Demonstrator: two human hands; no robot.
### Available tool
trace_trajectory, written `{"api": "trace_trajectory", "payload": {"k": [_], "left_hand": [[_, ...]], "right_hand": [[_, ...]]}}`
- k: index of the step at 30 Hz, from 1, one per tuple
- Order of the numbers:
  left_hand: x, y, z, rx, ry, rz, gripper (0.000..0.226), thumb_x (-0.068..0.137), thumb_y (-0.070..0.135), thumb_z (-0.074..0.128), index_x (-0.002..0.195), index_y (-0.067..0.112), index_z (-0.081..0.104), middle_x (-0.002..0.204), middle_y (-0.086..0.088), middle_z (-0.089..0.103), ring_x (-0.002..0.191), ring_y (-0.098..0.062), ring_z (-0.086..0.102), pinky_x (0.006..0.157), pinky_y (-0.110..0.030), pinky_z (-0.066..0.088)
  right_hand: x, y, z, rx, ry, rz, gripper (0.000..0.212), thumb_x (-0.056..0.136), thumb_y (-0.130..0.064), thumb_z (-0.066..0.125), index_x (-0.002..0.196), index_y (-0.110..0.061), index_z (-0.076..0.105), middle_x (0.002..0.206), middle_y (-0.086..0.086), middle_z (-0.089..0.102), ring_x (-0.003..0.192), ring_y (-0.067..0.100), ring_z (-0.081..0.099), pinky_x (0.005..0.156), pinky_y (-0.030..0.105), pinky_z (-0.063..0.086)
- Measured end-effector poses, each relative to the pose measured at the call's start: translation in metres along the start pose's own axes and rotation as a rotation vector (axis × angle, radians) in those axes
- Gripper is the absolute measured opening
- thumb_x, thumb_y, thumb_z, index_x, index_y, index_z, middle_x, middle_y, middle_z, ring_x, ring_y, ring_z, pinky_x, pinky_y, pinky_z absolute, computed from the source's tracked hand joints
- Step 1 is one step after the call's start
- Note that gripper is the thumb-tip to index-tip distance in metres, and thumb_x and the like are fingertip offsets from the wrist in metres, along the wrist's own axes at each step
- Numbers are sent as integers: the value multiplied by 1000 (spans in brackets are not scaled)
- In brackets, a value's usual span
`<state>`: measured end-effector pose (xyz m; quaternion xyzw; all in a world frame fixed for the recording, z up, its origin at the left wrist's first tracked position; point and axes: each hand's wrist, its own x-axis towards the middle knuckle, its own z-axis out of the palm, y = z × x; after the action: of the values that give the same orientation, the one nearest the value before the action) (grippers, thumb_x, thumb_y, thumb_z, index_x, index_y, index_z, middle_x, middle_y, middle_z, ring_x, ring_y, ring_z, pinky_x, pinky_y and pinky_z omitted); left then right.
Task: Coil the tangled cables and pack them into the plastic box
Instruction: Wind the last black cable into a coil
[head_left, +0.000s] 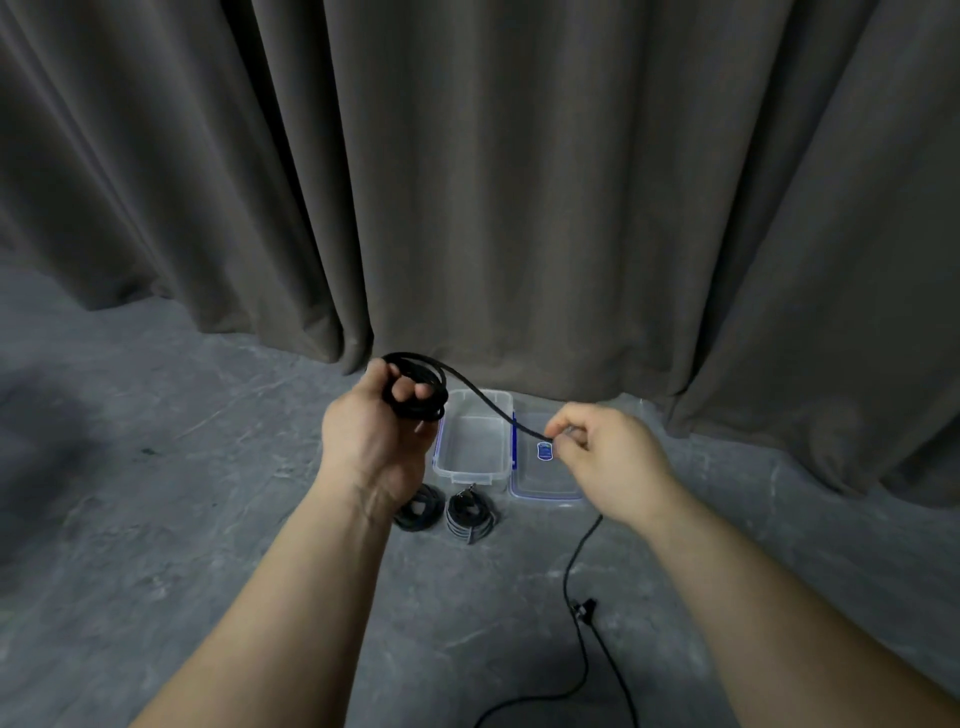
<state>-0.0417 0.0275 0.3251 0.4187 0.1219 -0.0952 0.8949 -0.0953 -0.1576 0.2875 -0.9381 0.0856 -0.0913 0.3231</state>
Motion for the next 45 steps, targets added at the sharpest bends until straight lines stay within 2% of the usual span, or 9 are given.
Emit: {"api": "trace_trajectory", "payload": {"k": [7, 10, 14, 20, 28, 31, 34, 41, 45], "left_hand": [[-10, -14, 9, 426, -28, 223, 30, 98, 14, 44, 68, 15, 44, 55, 2, 46, 62, -17, 47, 59, -24, 40], [-13, -22, 9, 565, -75, 221, 30, 100, 20, 44, 71, 13, 48, 61, -1, 51, 71, -23, 47, 73, -39, 42], [-14, -30, 9, 626, -114, 134, 20, 101, 24, 45, 95, 10, 59, 90, -11, 62, 85, -22, 57, 79, -35, 44], [-18, -43, 12, 699, -149, 29, 24, 100, 28, 45, 105, 11, 62, 92, -8, 62, 88, -21, 52, 76, -38, 36], [-17, -46, 12, 626, -169, -30, 25, 101, 31, 42, 102, 19, 64, 105, -12, 69, 99, -24, 61, 84, -40, 40], [-18, -46, 13, 607, -229, -18, 28, 102, 27, 42, 103, 6, 59, 85, -9, 64, 88, -23, 60, 81, -39, 40], [-19, -44, 12, 585, -315, 23, 31, 103, 24, 39, 79, 7, 49, 59, -2, 50, 65, -18, 52, 80, -40, 41], [-22, -42, 9, 705, -443, 81, 27, 101, 20, 46, 75, 14, 44, 56, 6, 40, 61, -14, 38, 63, -26, 35], [-24, -40, 12, 632, -454, 93, 33, 102, 18, 41, 70, 16, 40, 52, 6, 34, 55, -13, 35, 58, -21, 35]], "right_hand": [[-8, -33, -6, 143, -323, -172, 39, 90, -3, 47, 106, -26, 73, 104, -10, 71, 93, -6, 62, 82, 12, 45], [-9, -44, -12, 364, -306, -254, 36, 92, -1, 51, 94, -30, 73, 96, -13, 72, 86, -8, 63, 78, 8, 43], [-8, -46, -12, 625, -222, -244, 34, 89, 7, 54, 82, -25, 64, 84, -10, 72, 85, -1, 67, 78, 10, 45], [-7, -43, -7, 594, -40, -234, 36, 86, 1, 60, 76, -33, 63, 80, -2, 65, 74, 10, 64, 73, 23, 49], [-3, -35, -3, 717, -91, -159, 22, 82, -1, 71, 78, -20, 61, 69, 2, 68, 67, 11, 63, 70, 26, 53], [-2, -30, 1, 777, -67, -78, 22, 78, -6, 76, 75, -16, 57, 63, 1, 68, 63, 13, 61, 64, 27, 51], [-2, -27, 0, 877, -99, -8, 20, 80, -4, 74, 75, -13, 56, 65, 9, 67, 58, 15, 60, 56, 21, 46], [5, -20, -8, 952, 7, 49, 22, 84, 5, 66, 74, -13, 58, 62, 0, 57, 49, 3, 52, 50, 14, 44], [7, -17, -2, 875, 93, 23, 16, 82, -11, 73, 76, -23, 64, 72, -1, 65, 68, 12, 60, 66, 29, 52]]}}
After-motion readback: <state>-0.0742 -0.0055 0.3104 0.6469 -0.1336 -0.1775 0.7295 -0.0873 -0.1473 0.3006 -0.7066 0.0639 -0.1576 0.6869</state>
